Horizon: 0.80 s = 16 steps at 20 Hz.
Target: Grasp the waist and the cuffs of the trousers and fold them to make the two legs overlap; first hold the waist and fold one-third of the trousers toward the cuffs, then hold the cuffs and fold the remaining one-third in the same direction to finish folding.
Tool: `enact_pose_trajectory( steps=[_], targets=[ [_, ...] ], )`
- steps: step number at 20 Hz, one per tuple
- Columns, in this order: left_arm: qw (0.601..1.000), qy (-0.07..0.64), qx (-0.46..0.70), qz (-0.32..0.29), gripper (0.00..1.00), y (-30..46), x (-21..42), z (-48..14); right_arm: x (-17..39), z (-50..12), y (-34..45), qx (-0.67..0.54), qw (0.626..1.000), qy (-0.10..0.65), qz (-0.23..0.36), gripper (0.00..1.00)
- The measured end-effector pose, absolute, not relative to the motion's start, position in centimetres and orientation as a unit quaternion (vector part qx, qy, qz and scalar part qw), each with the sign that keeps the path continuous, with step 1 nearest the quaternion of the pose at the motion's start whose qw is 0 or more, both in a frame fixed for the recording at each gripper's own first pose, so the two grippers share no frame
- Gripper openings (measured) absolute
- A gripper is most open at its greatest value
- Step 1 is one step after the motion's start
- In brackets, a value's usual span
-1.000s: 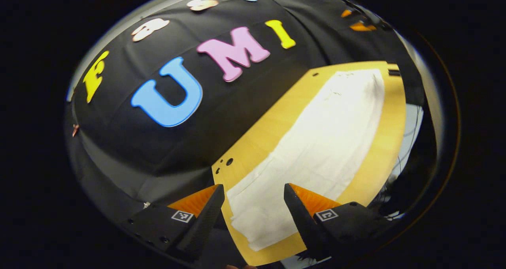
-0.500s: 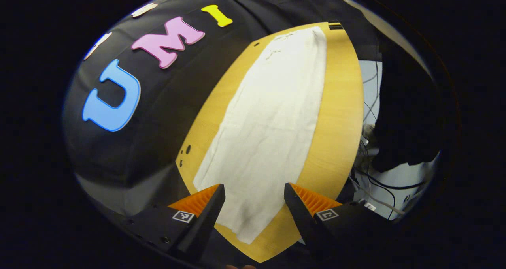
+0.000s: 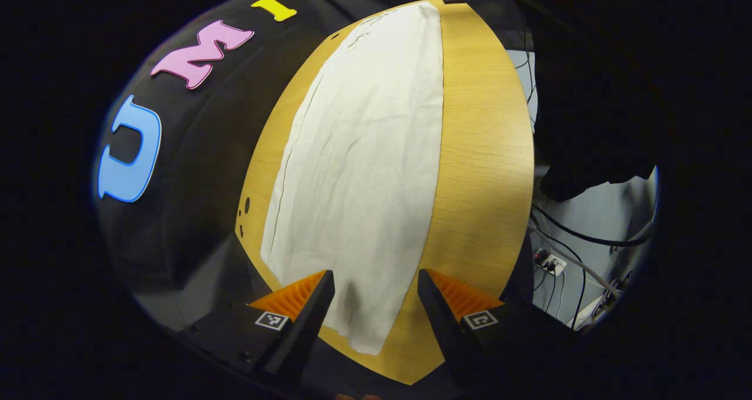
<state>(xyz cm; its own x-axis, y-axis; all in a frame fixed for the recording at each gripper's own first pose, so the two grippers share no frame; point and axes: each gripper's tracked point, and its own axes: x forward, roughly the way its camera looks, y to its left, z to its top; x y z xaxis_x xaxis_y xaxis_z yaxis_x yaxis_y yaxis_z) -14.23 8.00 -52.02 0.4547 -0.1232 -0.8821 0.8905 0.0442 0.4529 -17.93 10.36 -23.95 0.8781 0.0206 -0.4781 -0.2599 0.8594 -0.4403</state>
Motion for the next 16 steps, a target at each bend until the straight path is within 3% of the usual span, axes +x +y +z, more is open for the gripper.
enact_pose_trajectory(
  steps=[7,9,12,13,16],
  targets=[
    [0.616,0.321,0.609,-0.383,0.82,7.9,-9.0,-53.5,-18.9,-24.3,10.4,-0.262,0.932,0.244,0.064,0.98],
    [0.615,0.343,0.6,-0.378,0.71,8.0,-8.7,-54.2,-18.9,-25.0,10.2,-0.262,0.931,0.249,0.061,0.98],
    [0.605,0.359,0.604,-0.375,0.2,8.0,-8.5,-55.2,-18.4,-26.3,10.2,-0.262,0.928,0.255,0.067,0.97],
    [0.6,0.36,0.608,-0.376,0.1,7.8,-8.6,-55.1,-18.2,-26.9,10.2,-0.267,0.926,0.255,0.074,0.97],
    [0.602,0.377,0.6,-0.368,0.06,7.9,-8.4,-55.2,-17.2,-30.0,11.4,-0.293,0.911,0.262,0.124,0.97]
  ],
)
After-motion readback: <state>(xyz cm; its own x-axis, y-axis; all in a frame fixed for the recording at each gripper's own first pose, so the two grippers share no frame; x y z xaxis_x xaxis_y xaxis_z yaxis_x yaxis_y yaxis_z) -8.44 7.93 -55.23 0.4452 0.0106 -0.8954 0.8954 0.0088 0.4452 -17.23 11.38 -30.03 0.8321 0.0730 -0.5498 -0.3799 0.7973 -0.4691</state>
